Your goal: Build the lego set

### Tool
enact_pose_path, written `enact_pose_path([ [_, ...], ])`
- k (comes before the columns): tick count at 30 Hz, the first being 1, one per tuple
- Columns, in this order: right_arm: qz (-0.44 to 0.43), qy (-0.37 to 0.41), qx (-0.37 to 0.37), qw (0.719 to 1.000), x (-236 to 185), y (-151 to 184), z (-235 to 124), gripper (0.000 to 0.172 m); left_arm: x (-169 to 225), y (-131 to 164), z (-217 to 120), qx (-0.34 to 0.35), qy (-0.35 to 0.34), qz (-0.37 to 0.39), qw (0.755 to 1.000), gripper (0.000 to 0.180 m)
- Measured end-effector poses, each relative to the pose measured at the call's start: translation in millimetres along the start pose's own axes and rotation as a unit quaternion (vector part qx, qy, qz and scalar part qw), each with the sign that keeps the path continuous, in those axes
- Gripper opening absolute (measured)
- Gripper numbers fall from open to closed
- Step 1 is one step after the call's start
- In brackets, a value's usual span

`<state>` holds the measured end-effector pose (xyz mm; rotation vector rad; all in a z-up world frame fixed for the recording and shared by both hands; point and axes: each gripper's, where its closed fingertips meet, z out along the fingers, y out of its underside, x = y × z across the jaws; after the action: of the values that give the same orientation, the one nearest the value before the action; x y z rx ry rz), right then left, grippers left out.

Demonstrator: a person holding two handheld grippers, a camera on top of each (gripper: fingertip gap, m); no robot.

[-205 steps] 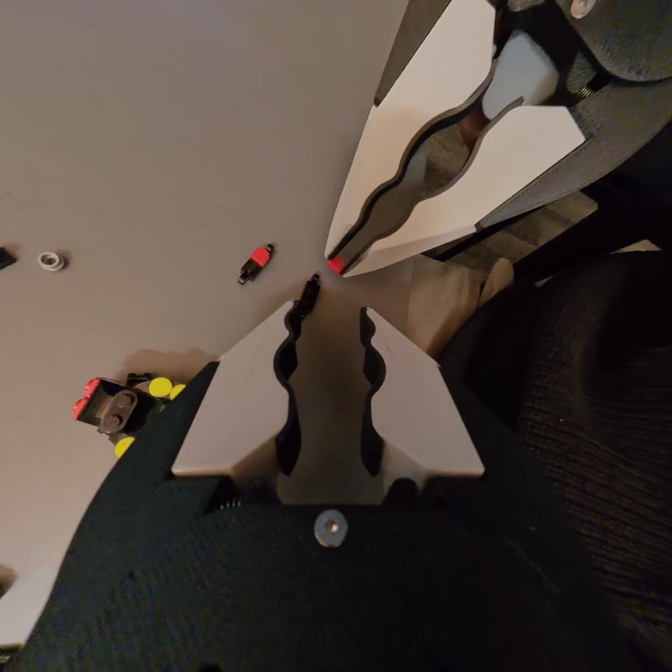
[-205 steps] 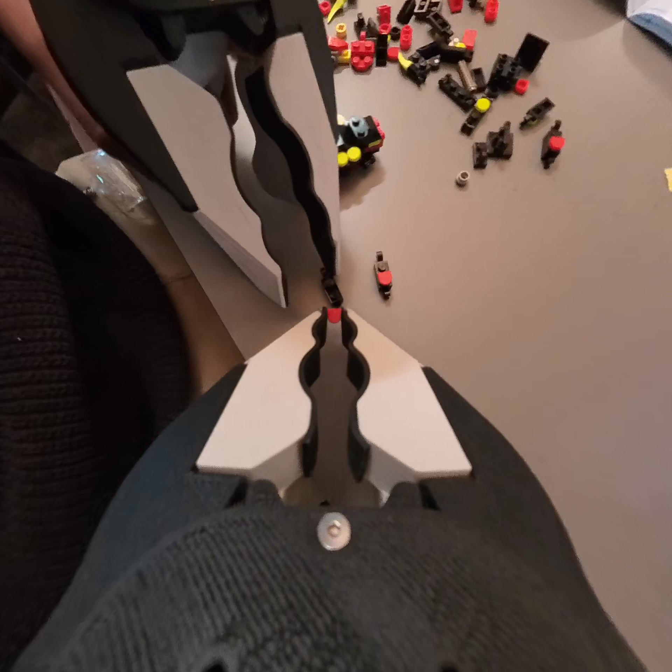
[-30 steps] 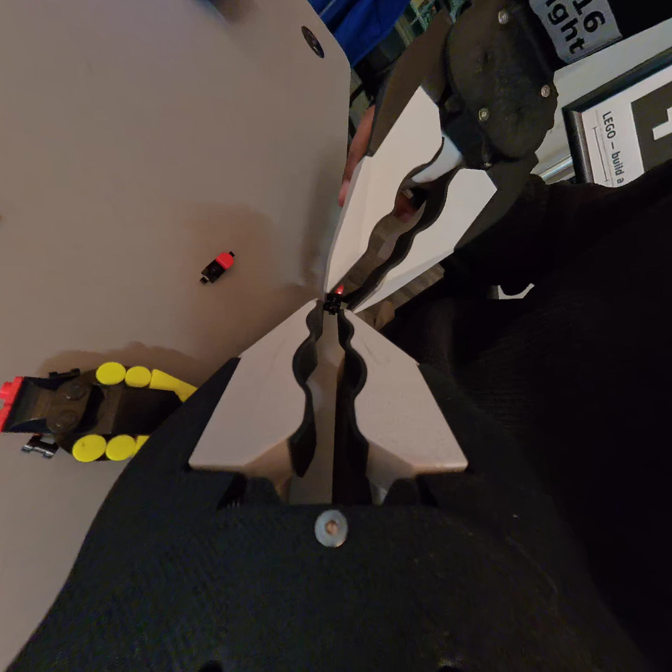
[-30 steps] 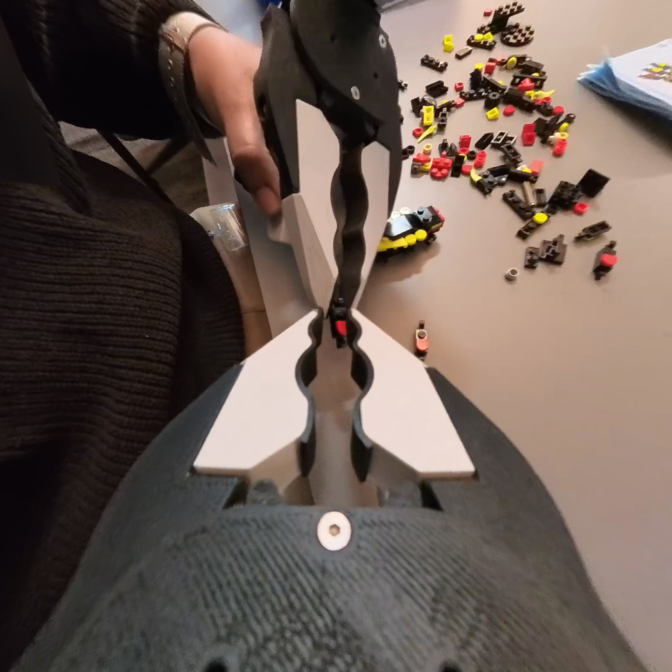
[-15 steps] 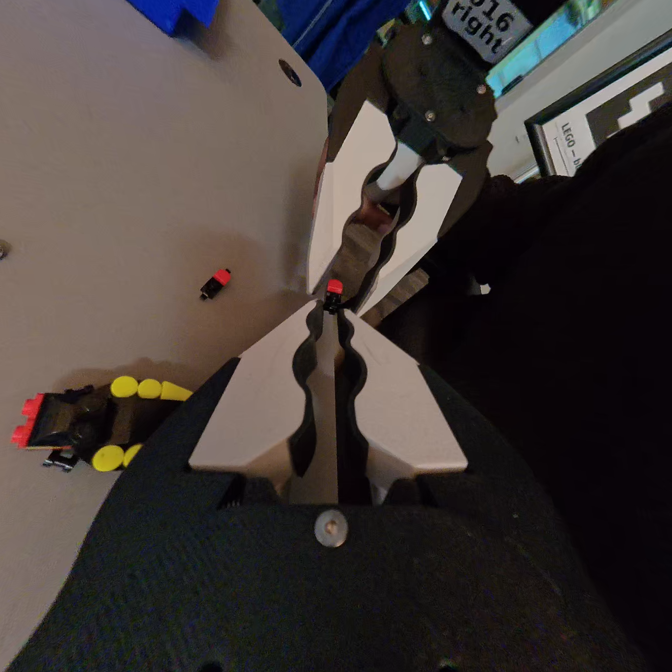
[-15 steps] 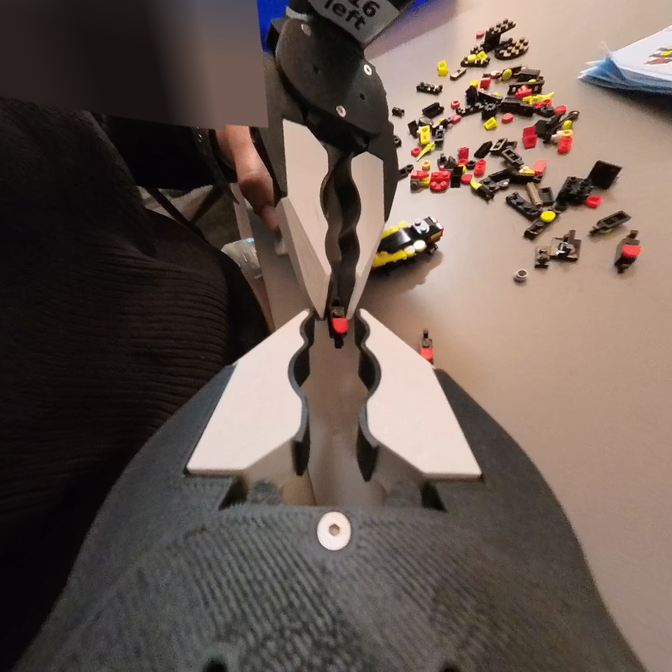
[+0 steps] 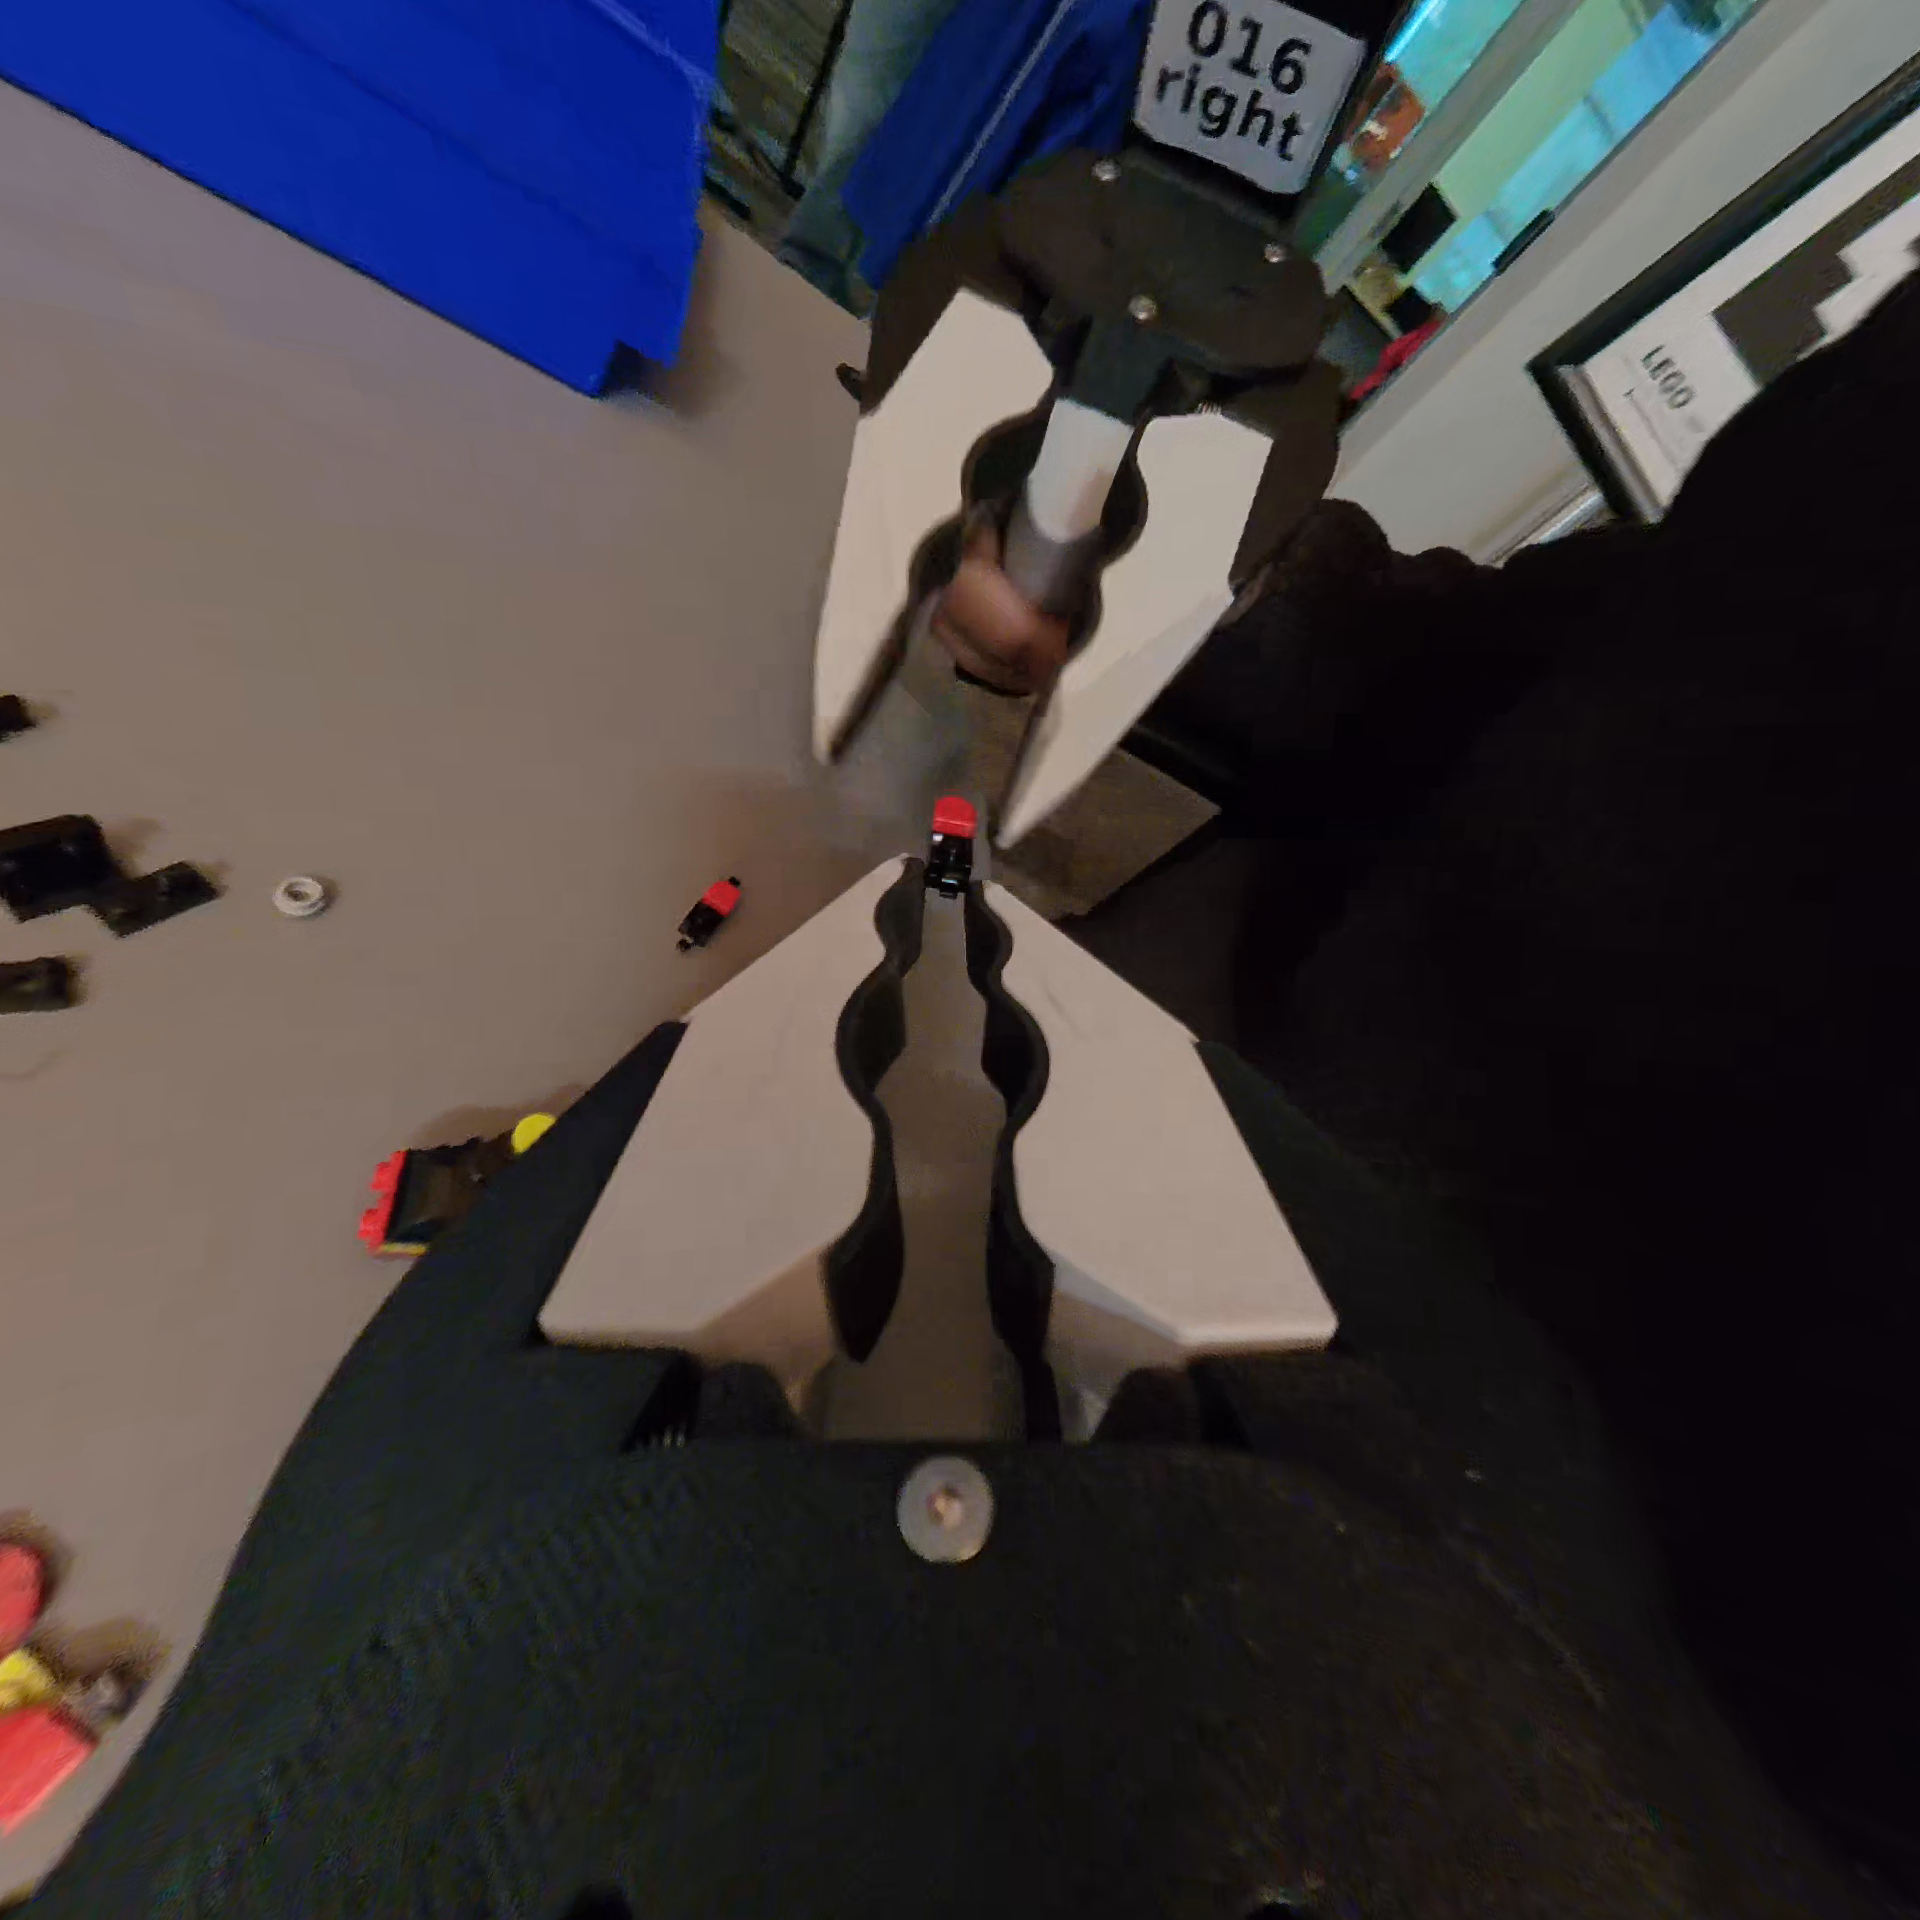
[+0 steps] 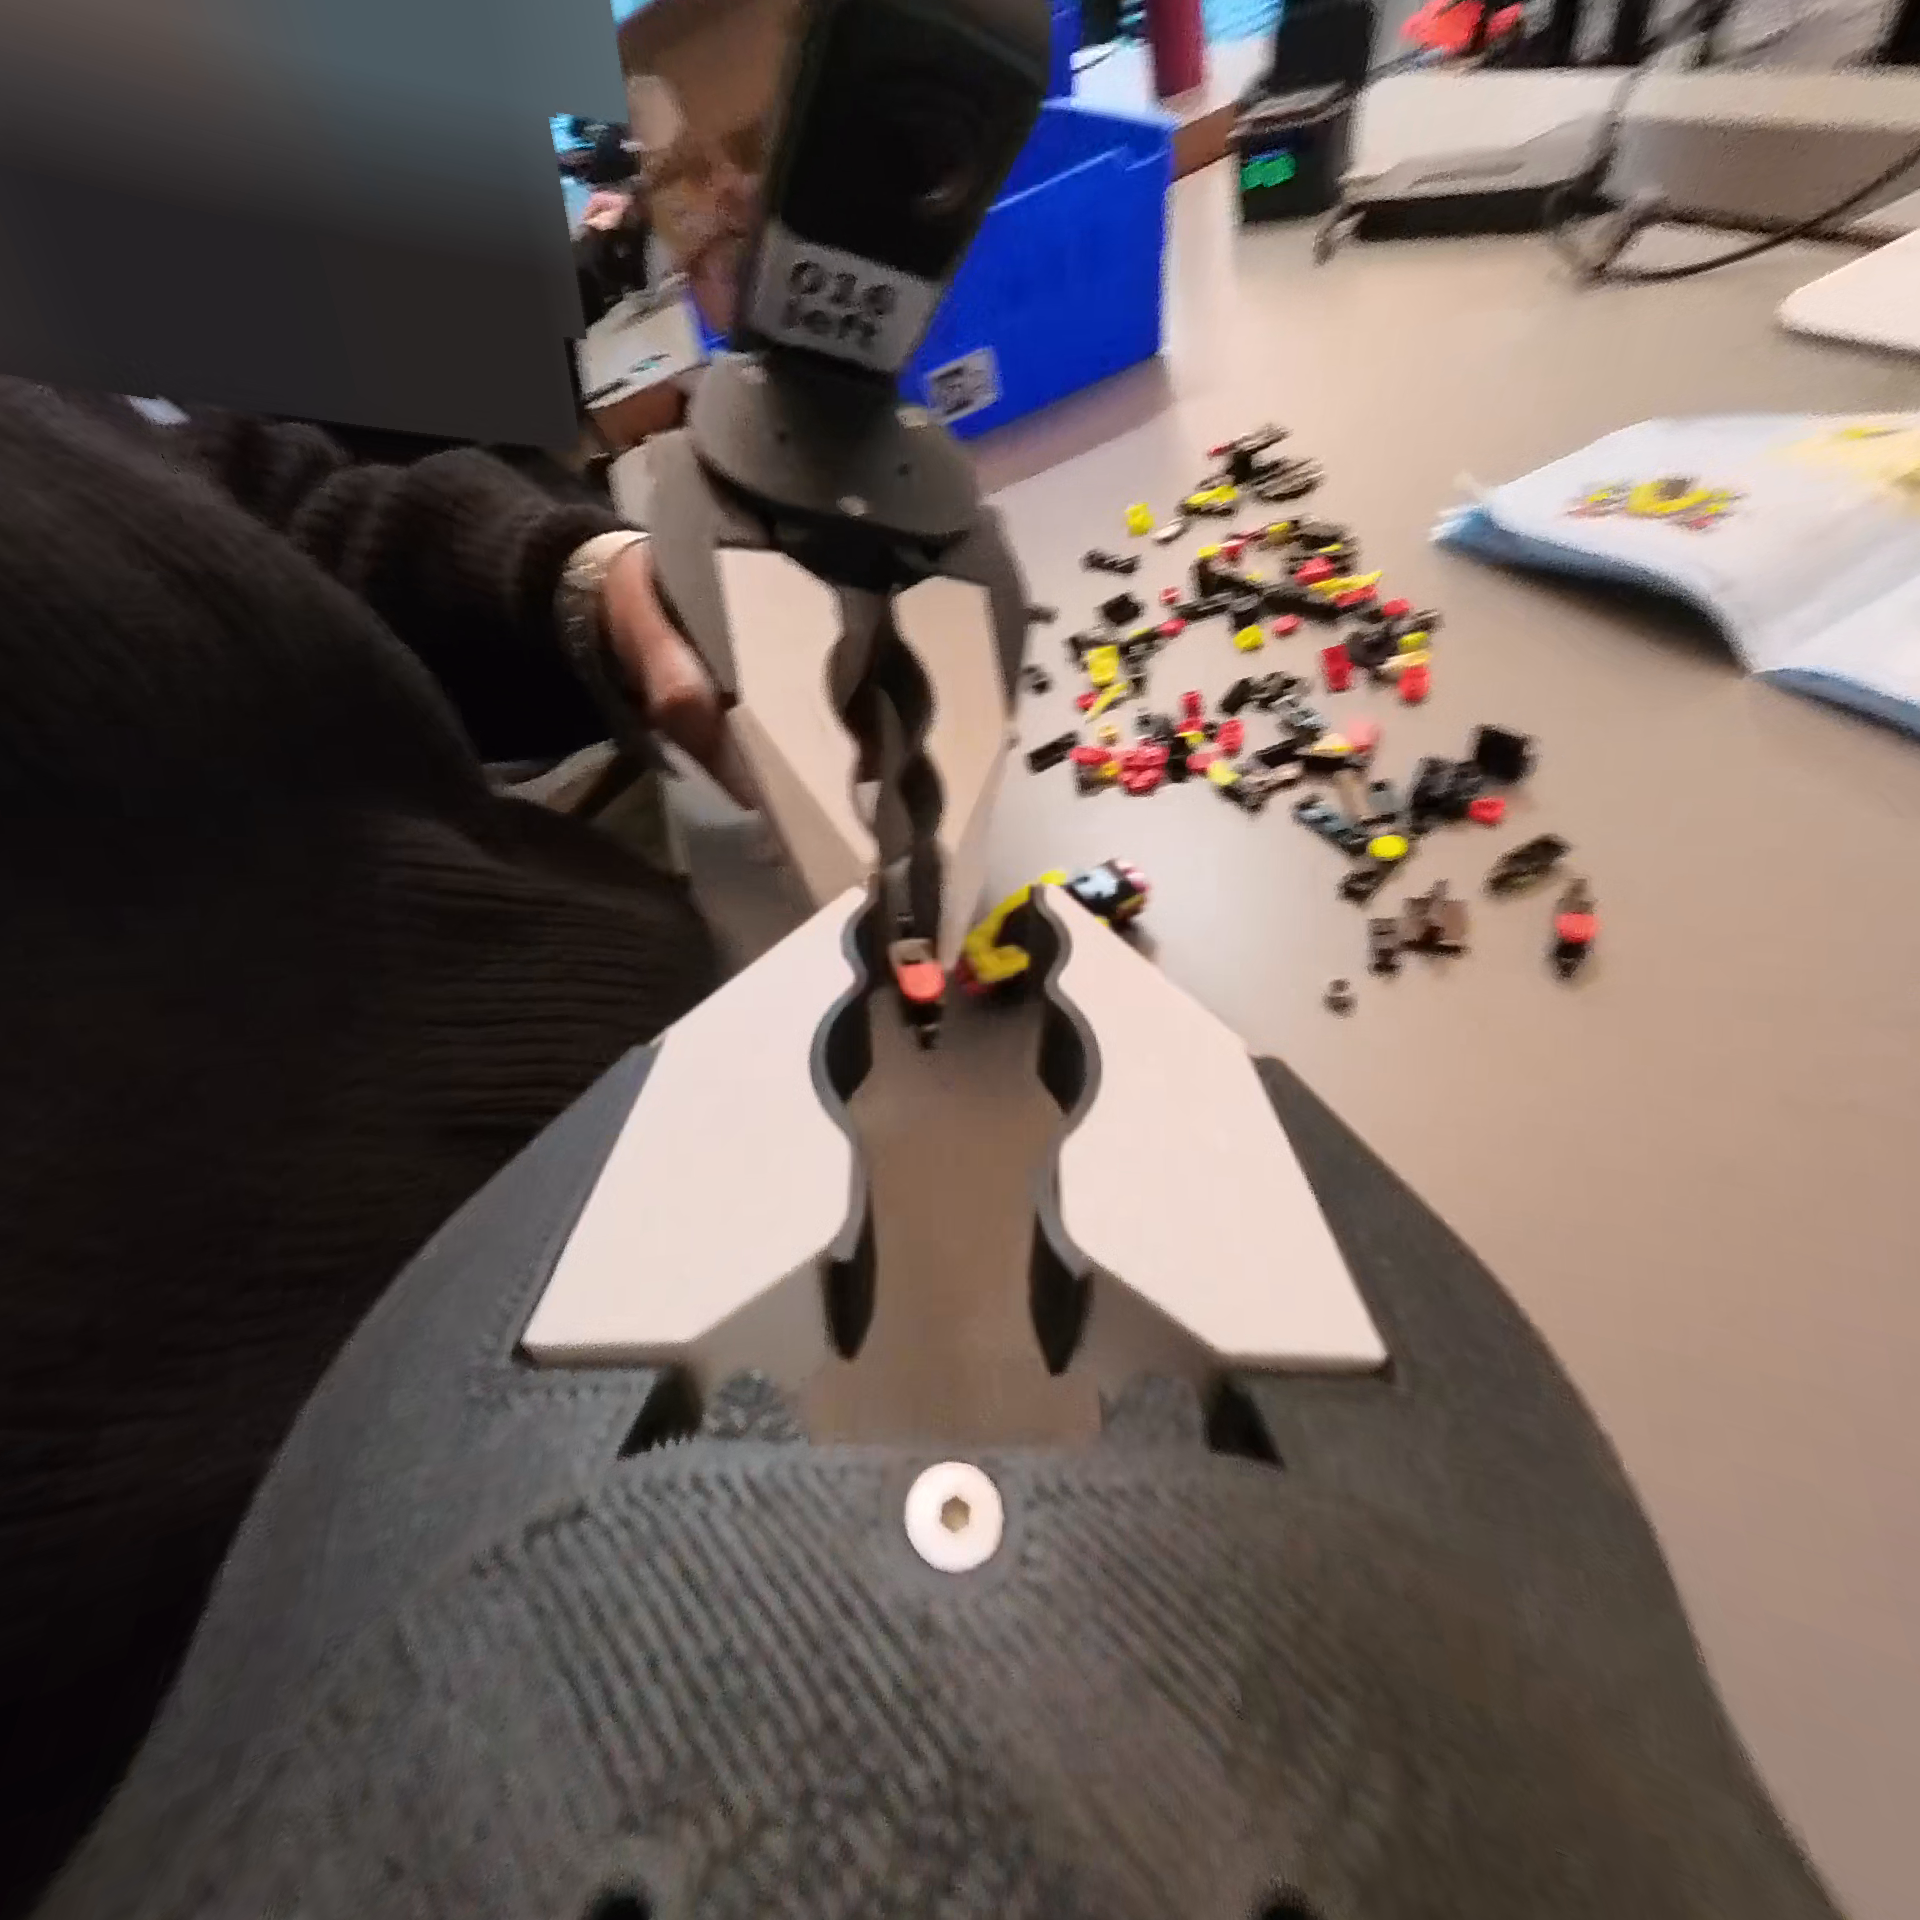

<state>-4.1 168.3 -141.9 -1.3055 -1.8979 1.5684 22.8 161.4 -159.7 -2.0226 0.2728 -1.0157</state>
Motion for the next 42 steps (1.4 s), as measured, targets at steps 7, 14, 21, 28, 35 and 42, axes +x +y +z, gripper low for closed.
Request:
enact_pose_path([
  [7,-0.033,0.092,0.031,0.995,2.9,-7.5,6.6,0.043,-2.2,12.1,-29.1,0.047,-0.024,-0.022,0.998,0.005],
  [14,-0.084,0.085,0.003,0.993,-6.6,1.6,18.5,0.032,-1.4,19.7,-30.3,0.052,0.004,-0.033,0.998,0.005],
  [21,-0.101,0.072,0.011,0.992,-6.7,4.5,6.0,0.030,-5.9,16.4,-30.7,0.070,0.020,-0.056,0.996,0.005],
  [28,-0.074,0.057,0.022,0.995,-9.7,5.5,3.3,0.035,-13.2,18.9,-29.9,0.066,0.019,-0.067,0.995,0.005],
  [35,-0.089,0.073,-0.005,0.993,-8.8,12.7,9.3,0.040,-17.6,14.5,-36.8,0.083,0.014,-0.071,0.994,0.005],
  [42,-0.119,0.096,-0.023,0.988,-6.2,15.4,14.0,0.043,-14.1,16.4,-37.7,0.075,0.011,-0.056,0.996,0.006],
])
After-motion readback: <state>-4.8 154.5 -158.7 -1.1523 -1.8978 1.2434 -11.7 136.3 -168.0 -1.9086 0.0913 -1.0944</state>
